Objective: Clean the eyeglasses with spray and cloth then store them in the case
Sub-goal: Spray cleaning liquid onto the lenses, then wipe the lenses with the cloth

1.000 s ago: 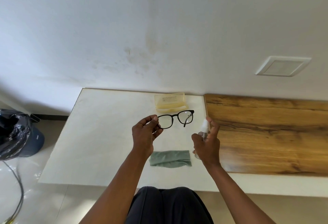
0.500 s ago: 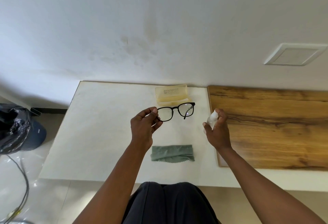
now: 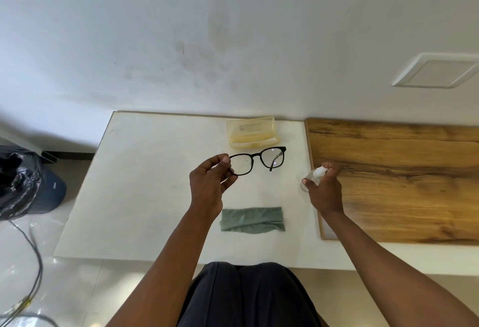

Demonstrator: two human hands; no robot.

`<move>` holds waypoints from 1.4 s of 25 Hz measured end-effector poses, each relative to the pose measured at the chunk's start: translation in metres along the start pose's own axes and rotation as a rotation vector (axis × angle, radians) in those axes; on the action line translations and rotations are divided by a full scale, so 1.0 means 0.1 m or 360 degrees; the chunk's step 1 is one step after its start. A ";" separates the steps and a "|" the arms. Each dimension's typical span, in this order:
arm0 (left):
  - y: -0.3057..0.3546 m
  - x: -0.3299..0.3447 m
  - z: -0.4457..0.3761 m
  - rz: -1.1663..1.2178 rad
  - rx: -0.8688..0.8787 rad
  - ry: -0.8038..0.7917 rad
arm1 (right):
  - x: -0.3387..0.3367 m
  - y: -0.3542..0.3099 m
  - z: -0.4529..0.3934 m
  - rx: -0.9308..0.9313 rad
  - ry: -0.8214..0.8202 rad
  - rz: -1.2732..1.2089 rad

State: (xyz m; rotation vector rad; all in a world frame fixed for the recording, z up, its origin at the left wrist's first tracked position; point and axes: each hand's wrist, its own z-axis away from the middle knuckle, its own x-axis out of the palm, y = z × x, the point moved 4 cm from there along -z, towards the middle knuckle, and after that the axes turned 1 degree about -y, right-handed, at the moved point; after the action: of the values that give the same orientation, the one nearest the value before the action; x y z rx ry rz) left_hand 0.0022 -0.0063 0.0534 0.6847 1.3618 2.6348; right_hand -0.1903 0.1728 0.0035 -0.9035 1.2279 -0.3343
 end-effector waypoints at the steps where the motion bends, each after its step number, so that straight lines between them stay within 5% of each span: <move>1: 0.00 0.00 0.00 0.0004 -0.0002 0.0003 | 0.00 0.00 0.00 0.0000 0.0002 0.0002; 14: -0.03 -0.02 0.02 0.0015 -0.0008 0.0007 | -0.09 -0.08 0.09 0.0010 0.0244 0.0398; 19: -0.03 -0.02 0.05 0.0030 -0.0008 -0.0002 | -0.08 -0.31 0.38 -0.0629 0.0501 0.0639; 24: -0.03 -0.06 0.06 0.0031 -0.0008 0.0013 | 0.23 -0.33 0.71 -0.0978 0.0142 0.0817; 29: -0.05 -0.09 0.04 0.0033 -0.0021 0.0035 | 0.53 0.07 0.77 -0.0493 -0.0514 0.1111; 35: -0.09 -0.11 0.01 0.0030 -0.0043 0.0051 | 0.64 0.13 0.73 -0.0418 -0.0547 0.1110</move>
State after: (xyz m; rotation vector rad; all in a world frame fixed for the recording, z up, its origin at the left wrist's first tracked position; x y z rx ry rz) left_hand 0.0111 -0.0033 0.0433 0.6576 1.3319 2.6850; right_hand -0.1054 0.1683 -0.0445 -0.6611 1.1963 0.5288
